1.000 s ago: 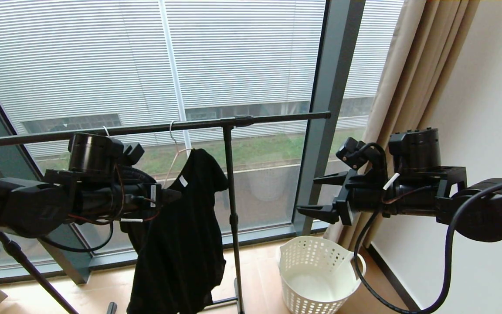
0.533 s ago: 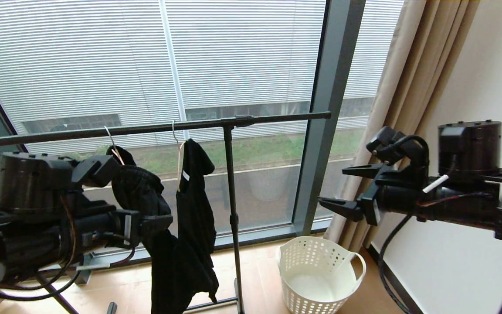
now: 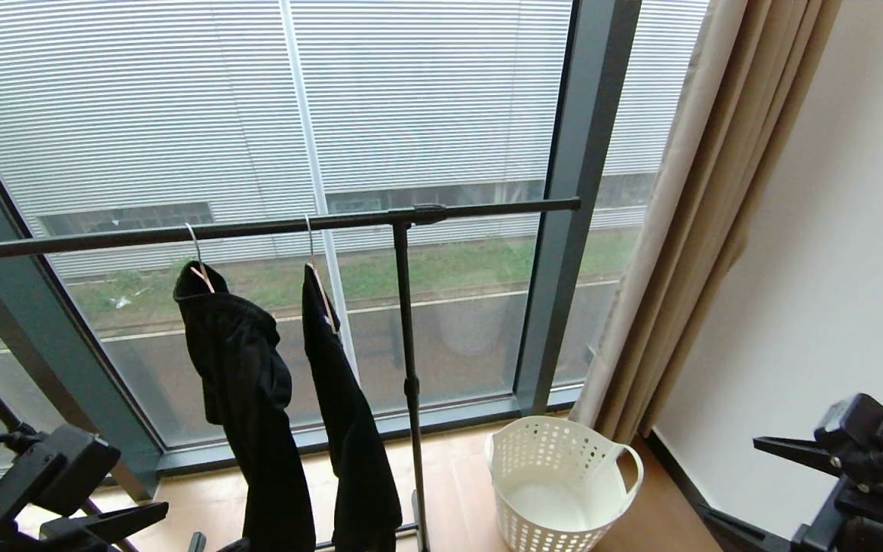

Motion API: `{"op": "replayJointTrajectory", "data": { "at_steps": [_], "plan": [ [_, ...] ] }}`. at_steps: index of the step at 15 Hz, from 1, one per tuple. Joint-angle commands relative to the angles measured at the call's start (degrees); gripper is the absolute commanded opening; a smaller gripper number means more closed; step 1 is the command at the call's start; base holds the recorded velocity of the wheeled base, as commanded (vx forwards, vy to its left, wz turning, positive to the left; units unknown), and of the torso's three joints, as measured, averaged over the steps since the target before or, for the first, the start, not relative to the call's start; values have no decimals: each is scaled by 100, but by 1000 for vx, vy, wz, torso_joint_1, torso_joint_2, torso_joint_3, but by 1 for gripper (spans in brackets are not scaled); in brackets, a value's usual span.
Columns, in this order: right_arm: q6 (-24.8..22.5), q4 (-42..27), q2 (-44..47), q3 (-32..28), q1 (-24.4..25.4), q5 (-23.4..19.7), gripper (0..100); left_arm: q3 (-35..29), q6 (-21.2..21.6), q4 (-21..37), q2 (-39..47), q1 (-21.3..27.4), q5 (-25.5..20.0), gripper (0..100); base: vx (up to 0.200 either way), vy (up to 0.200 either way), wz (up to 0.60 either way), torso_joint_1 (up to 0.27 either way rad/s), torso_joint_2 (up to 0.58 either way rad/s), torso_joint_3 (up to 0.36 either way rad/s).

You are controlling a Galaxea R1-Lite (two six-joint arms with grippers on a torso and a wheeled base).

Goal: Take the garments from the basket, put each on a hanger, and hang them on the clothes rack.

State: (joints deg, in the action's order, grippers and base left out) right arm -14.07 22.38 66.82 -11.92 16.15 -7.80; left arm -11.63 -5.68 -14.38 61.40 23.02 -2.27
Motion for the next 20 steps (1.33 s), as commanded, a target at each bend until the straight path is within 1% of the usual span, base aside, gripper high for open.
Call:
{"op": "replayJointTrajectory", "data": {
  "at_steps": [1, 3, 5, 7, 9, 10, 13, 15, 16, 17, 18, 20],
  "plan": [
    [-8, -41, -934, 603, -51, 156, 100, 337, -3, -3, -454, 19, -2, 100, 0, 0, 0, 0, 0, 0],
    [-8, -59, -1276, 858, -51, 183, 100, 486, -12, 6, -700, 10, 16, 100, 0, 0, 0, 0, 0, 0],
    [-8, -76, -1566, 1060, -51, 350, 100, 548, -12, 32, -911, 1, 25, 100, 0, 0, 0, 0, 0, 0],
    [9, -85, -1733, 1192, -51, 411, 100, 697, -12, 32, -1043, -16, 42, 100, 0, 0, 0, 0, 0, 0],
    [18, -155, -1804, 1192, -60, 464, 100, 776, -12, 32, -1139, -16, 69, 100, 0, 0, 0, 0, 0, 0],
    [9, -507, -2164, 1192, -60, 657, 100, 987, -21, 32, -1377, -16, 95, 100, 0, 0, 0, 0, 0, 0],
    [18, -1043, -2656, 1192, -60, 666, 100, 1163, -21, 50, -1755, -43, 156, 100, 0, 0, 0, 0, 0, 0],
    [18, -1544, -3105, 1192, -139, 666, 100, 1163, -21, 489, -2220, -60, 209, 100, 0, 0, 0, 0, 0, 0],
    [9, -1904, -3570, 1192, -227, 675, 100, 1163, -21, 876, -2634, -69, 271, 100, 0, 0, 0, 0, 0, 0],
    [18, -2080, -3790, 1157, -262, 666, 100, 1163, -21, 1061, -2853, -96, 306, 100, 0, 0, 0, 0, 0, 0],
    [44, -2089, -3878, 1157, -350, 666, 100, 1128, -21, 1236, -3064, -192, 332, 100, 0, 0, 0, 0, 0, 0],
    [71, -2142, -3887, 1157, -420, 640, 100, 1075, -21, 1412, -3196, -306, 341, 100, 0, 0, 0, 0, 0, 0]
  ]
}}
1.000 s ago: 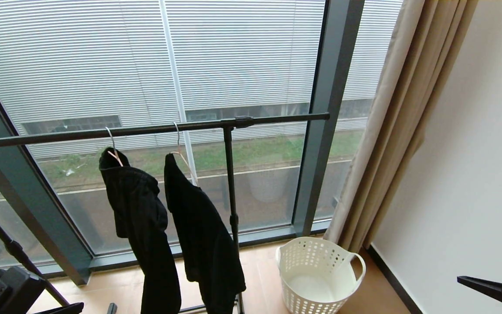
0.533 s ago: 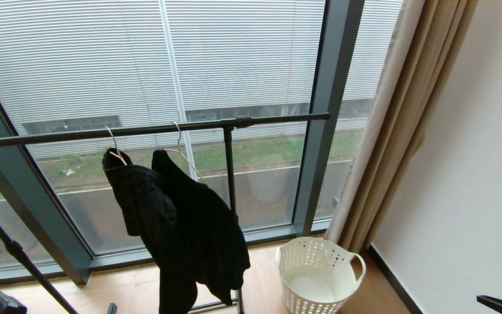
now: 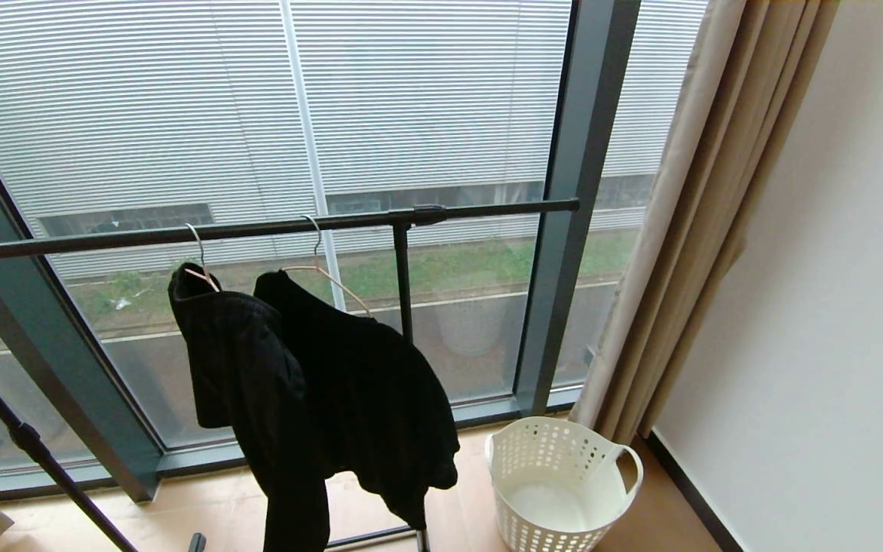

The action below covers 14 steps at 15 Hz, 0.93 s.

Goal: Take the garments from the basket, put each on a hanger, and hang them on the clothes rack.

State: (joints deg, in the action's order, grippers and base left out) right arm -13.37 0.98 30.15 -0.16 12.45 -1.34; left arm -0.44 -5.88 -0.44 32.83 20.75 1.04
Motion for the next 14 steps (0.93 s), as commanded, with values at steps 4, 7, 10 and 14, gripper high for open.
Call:
{"op": "replayJointTrajectory", "data": {
  "at_steps": [4, 7, 10, 14],
  "plan": [
    [10, -1, -580, -19, -58, -7, 100, -44, 16, 26, -576, -352, 11, 100, 0, 0, 0, 0, 0, 0],
    [142, -1, -888, -19, -58, -7, 100, -18, 254, 35, -875, -440, 142, 100, 0, 0, 0, 0, 0, 0],
    [212, -10, -1116, -11, -58, -7, 100, -9, 465, 105, -1261, -458, 178, 100, 0, 0, 0, 0, 0, 0],
    [212, -10, -1688, -11, -436, -7, 100, -35, 632, 185, -1745, -713, 266, 100, 0, 0, 0, 0, 0, 0]
  ]
}}
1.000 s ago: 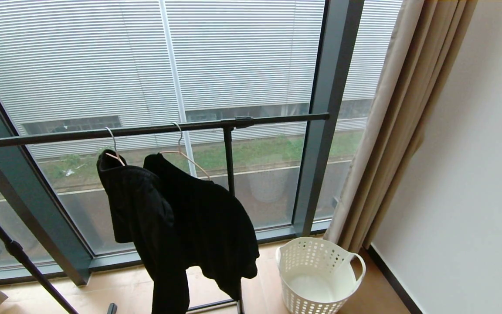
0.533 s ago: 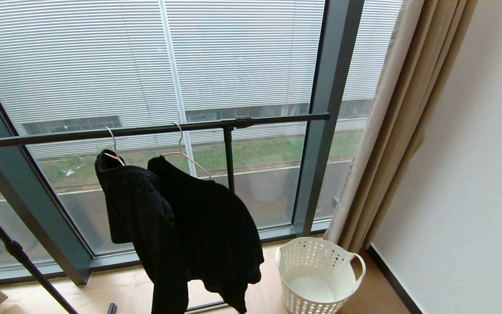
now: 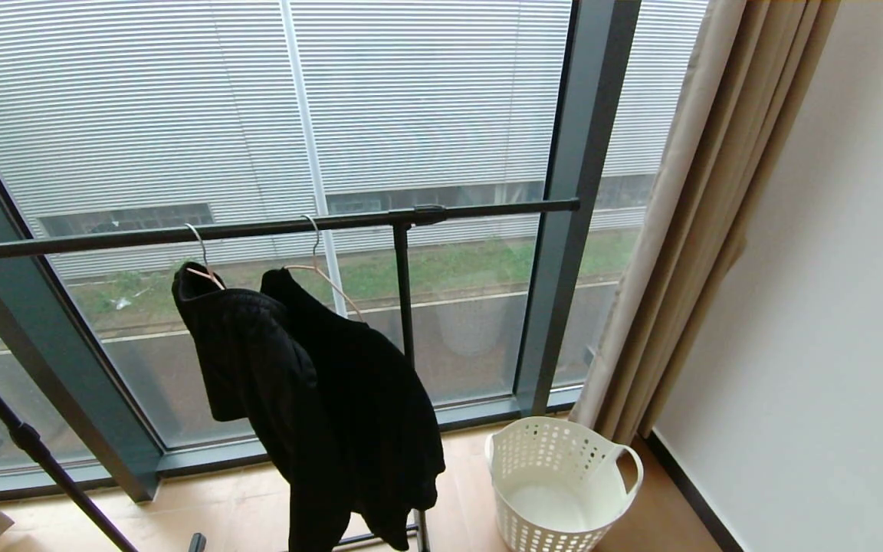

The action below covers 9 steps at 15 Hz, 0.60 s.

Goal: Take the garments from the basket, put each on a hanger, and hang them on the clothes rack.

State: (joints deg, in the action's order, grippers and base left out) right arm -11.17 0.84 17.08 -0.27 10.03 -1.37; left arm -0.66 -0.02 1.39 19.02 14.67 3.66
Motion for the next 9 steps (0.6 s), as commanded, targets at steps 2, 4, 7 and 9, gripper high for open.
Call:
{"op": "replayJointTrajectory", "data": {
  "at_steps": [2, 4, 7, 9],
  "plan": [
    [0, 4, -899, 0, -247, -4, 100, -13, 55, 2, -847, -95, -14, 100, 0, 0, 0, 0, 0, 0],
    [0, 13, -1145, 0, -344, -4, 100, -13, 55, 2, -1163, -95, -14, 100, 0, 0, 0, 0, 0, 0],
    [-8, 4, -1330, 0, -810, -13, 100, -4, 108, 2, -1322, -192, 21, 100, 0, 0, 0, 0, 0, 0],
    [9, 30, -1708, 18, -977, -30, 100, -13, 205, 2, -1322, -509, 12, 100, 0, 0, 0, 0, 0, 0]
  ]
}}
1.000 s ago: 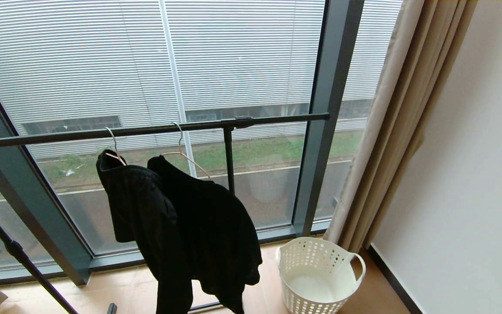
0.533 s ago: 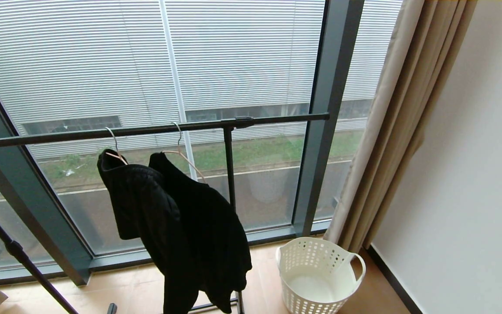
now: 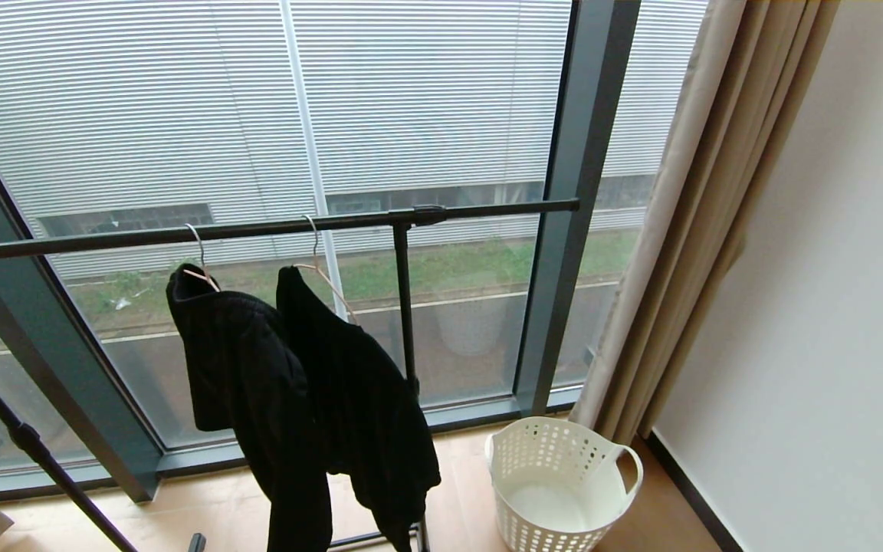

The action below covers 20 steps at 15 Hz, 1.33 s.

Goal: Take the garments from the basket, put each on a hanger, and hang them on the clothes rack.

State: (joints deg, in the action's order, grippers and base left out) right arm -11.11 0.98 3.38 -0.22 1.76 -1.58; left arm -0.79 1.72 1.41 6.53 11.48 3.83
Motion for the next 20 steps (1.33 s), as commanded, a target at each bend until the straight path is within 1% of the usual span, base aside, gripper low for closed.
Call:
{"op": "replayJointTrajectory", "data": {
  "at_steps": [1, 3, 4, 5, 7, 8, 10, 11, 12, 13, 14, 15, 16, 17, 18, 19, 20],
  "plan": [
    [82, 8, -329, 13, -149, 9, 100, 0, 57, -1, -73, -331, -14, 100, 0, 0, 0, 0, 0, 0],
    [267, -18, -329, 13, -158, 0, 100, 0, 65, -1, -73, -322, -14, 100, 0, 0, 0, 0, 0, 0],
    [363, -54, -329, 13, -158, -9, 100, 0, 92, -1, -65, -454, 4, 100, 0, 0, 0, 0, 0, 0],
    [407, -106, -329, 4, -158, -35, 100, 0, 153, -1, -82, -806, -40, 100, 0, 0, 0, 0, 0, 0],
    [443, -133, -329, 4, -158, -79, 100, 0, 329, -10, -258, -1227, -84, 100, 0, 0, 0, 0, 0, 0],
    [460, -133, -329, 13, -158, -96, 100, 0, 382, -10, -653, -1166, -233, 100, 0, 0, 0, 0, 0, 0],
    [574, -124, -329, 13, -158, -123, 100, 0, 382, -18, -653, -1157, -172, 100, 0, 0, 0, 0, 0, 0],
    [785, -124, -338, 13, -158, -176, 100, 0, 312, -18, -653, -1157, -102, 100, 0, 0, 0, 0, 0, 0],
    [891, -124, -338, 13, -158, -211, 100, 0, 180, -10, -653, -1157, -31, 100, 0, 0, 0, 0, 0, 0],
    [917, -115, -338, 13, -158, -202, 100, 0, 13, -10, -653, -1157, 153, 100, 0, 0, 0, 0, 0, 0],
    [1031, -115, -338, 13, -158, -52, 100, 0, -321, 26, -653, -1157, 320, 100, 0, 0, 0, 0, 0, 0],
    [1031, -115, -338, 13, -158, 378, 100, 0, -321, 17, -653, -1157, 347, 100, 0, 0, 0, 0, 0, 0],
    [1031, -115, -338, 13, -158, 607, 100, 0, -181, 8, -653, -1157, 364, 100, 0, 0, 0, 0, 0, 0],
    [1005, -106, -338, 13, -158, 598, 100, 0, 48, 8, -653, -1157, 347, 100, 0, 0, 0, 0, 0, 0],
    [908, -106, -329, 13, -158, 598, 100, 0, 188, -1, -653, -1157, 285, 100, 0, 0, 0, 0, 0, 0],
    [864, -106, -329, 13, -158, 572, 100, -9, 197, 17, -653, -1148, 92, 100, 0, 0, 0, 0, 0, 0],
    [864, -106, -329, 13, -158, 572, 100, -9, 197, 17, -653, -1148, 92, 100, 0, 0, 0, 0, 0, 0]
  ]
}}
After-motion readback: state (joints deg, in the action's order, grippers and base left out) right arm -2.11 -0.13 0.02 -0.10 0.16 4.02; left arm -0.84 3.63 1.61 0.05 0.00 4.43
